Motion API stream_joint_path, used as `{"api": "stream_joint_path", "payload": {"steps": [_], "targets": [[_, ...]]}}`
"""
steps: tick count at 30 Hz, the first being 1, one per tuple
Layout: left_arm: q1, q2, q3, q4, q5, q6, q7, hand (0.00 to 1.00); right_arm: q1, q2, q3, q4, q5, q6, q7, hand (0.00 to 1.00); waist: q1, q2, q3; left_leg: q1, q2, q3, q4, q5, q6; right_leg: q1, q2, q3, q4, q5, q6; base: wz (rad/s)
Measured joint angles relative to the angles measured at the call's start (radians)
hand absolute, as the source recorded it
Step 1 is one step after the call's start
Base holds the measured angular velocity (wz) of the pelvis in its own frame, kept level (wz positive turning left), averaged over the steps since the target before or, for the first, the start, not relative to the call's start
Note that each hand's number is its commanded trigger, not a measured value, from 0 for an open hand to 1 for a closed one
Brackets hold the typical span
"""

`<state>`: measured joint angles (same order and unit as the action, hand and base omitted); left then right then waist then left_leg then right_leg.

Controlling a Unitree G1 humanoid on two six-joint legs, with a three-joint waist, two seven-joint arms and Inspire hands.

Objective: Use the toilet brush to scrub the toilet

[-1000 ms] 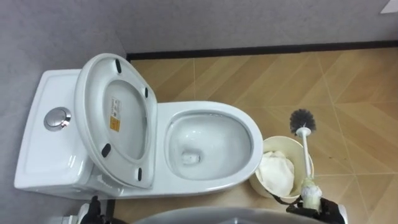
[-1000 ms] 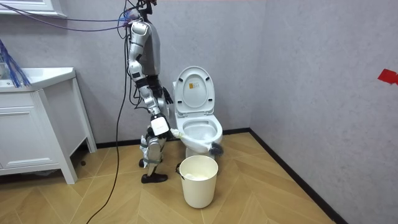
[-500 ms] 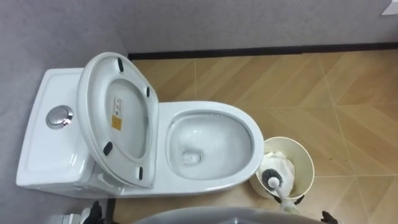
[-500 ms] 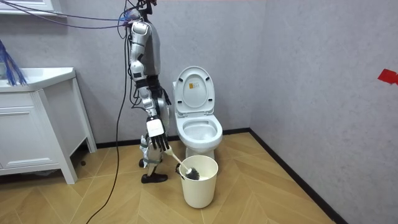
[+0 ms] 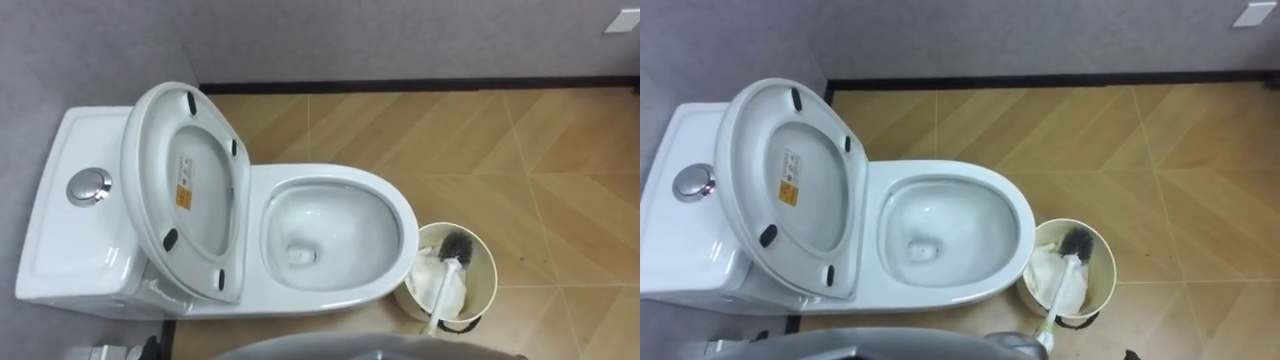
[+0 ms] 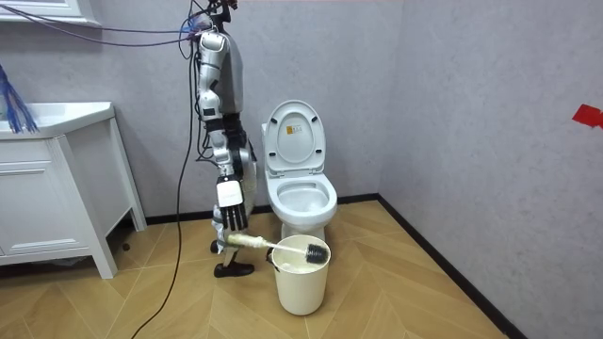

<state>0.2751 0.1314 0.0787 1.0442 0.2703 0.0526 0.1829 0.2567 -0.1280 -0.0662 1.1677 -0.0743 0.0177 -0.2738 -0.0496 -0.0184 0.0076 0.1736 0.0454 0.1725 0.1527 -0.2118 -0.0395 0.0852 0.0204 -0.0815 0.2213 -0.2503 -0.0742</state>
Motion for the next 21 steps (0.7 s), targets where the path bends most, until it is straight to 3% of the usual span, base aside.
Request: {"api": "stream_joint_path", "payload": {"steps": [8,13,21], "targets": [[0.004,0.002,0.01,-0.001,0.01,0.04,-0.014,0.0,-0.006,0.0,-0.015,0.035,0.0,0.032,0.083,0.0,-0.004,-0.001,-0.003,0.002,-0.003,-0.014,0.0,-0.001,0.001,0.001,-0.002,-0.001,-0.001,0.001,0.003,0.0],[0.014,0.001,0.01,-0.001,0.028,0.07,-0.022,0.0,-0.007,0.0,-0.014,0.091,0.0,0.085,0.178,0.0,-0.004,0.0,-0.006,0.002,-0.003,-0.012,0.0,-0.001,0.001,0.001,-0.001,0.0,0.003,0.001,0.003,0.0],[0.014,0.0,0.019,0.0,0.03,0.08,-0.038,0.0,-0.009,0.0,-0.013,0.128,0.017,0.122,0.293,0.0,-0.001,0.0,-0.0061,0.006,-0.002,-0.011,0.0,-0.001,0.001,0.002,-0.001,0.001,0.001,0.001,0.003,0.0]]}}
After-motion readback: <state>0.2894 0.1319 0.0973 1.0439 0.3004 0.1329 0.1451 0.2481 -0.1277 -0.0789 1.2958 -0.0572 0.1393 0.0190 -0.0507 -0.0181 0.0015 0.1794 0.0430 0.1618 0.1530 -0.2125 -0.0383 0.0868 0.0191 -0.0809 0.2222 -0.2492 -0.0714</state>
